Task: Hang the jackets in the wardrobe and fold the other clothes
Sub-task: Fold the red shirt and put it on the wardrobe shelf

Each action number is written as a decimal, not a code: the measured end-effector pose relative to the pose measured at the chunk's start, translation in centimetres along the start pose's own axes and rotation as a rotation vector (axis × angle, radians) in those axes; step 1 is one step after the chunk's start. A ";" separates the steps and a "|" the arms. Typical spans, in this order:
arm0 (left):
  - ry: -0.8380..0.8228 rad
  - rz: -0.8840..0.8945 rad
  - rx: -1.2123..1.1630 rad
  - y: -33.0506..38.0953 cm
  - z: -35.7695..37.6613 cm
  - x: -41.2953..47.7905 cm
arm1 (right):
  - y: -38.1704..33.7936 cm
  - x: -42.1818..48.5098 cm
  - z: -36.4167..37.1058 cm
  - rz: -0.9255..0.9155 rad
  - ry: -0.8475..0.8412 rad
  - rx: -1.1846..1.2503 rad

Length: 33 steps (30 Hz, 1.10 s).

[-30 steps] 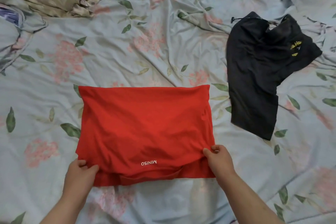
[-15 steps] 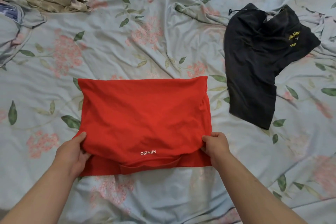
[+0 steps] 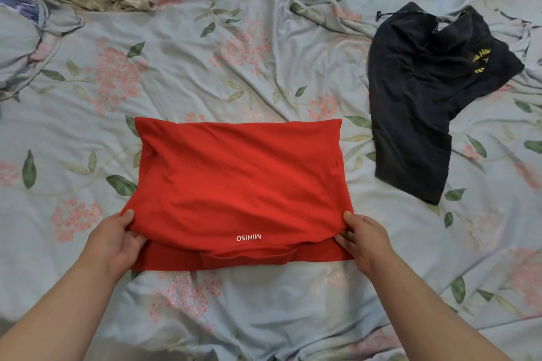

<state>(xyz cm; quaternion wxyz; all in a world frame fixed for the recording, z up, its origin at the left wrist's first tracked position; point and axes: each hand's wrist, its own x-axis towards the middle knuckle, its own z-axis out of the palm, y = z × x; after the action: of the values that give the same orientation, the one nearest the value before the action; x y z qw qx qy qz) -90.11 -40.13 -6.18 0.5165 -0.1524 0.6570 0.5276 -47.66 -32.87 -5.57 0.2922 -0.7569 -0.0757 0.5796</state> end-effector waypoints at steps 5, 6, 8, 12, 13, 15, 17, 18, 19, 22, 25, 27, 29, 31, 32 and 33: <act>0.256 0.149 0.243 -0.3 0.5 0.1 | -0.3 1.1 -0.3 -0.062 0.164 -0.404; 0.292 0.205 0.366 -0.7 0.7 -0.3 | -0.3 1.3 -0.4 -0.123 0.197 -0.551; 0.387 0.412 0.737 -1.5 0.9 -1.0 | -0.2 1.4 -0.3 -0.248 0.248 -0.765; 0.100 1.109 1.339 -3.1 3.6 -3.3 | 0.1 1.5 -0.6 -0.287 0.126 -0.619; -0.112 1.115 1.455 -4.3 4.9 -3.6 | 0.1 1.5 -0.9 -0.226 0.042 -0.499; -0.343 0.985 1.756 -6.9 7.3 -4.1 | 0.2 1.5 -1.3 -0.122 -0.110 -0.361; -0.321 0.892 2.000 -9.4 8.8 -3.3 | 0.0 1.5 -1.6 -0.080 -0.211 -0.356; -0.291 0.844 2.064 -10.3 9.2 -3.0 | -0.1 1.7 -1.7 -0.062 -0.246 -0.362; -0.262 0.809 2.092 -10.8 9.3 -2.6 | -0.3 1.9 -1.8 -0.045 -0.268 -0.376; -0.250 0.719 2.122 -11.0 9.4 -1.6 | -0.8 2.4 -2.2 0.013 -0.290 -0.357; -0.264 0.609 2.204 -10.8 9.7 -1.1 | -1.1 3.1 -2.5 0.054 -0.313 -0.284; -0.265 0.553 2.267 -10.7 10.0 -1.2 | -1.3 3.2 -2.5 0.068 -0.324 -0.284; -0.243 0.564 2.283 -10.6 10.5 -2.2 | -1.2 3.4 -2.6 0.059 -0.318 -0.302; -0.184 0.729 2.147 -10.9 11.4 -3.9 | -0.8 3.6 -2.9 0.034 -0.308 -0.306; -0.172 0.856 2.008 -11.0 12.1 -5.0 | -0.6 3.7 -3.0 0.021 -0.306 -0.300; -0.201 0.987 1.865 -11.2 13.3 -6.0 | -0.3 3.8 -3.1 0.006 -0.304 -0.288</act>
<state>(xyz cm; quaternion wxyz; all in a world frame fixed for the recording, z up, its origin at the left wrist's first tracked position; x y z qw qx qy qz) -72.38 -35.34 -5.98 0.2097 0.6324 0.7454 -0.0240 -43.52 -32.00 -8.07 0.1648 -0.6949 -0.1987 0.6712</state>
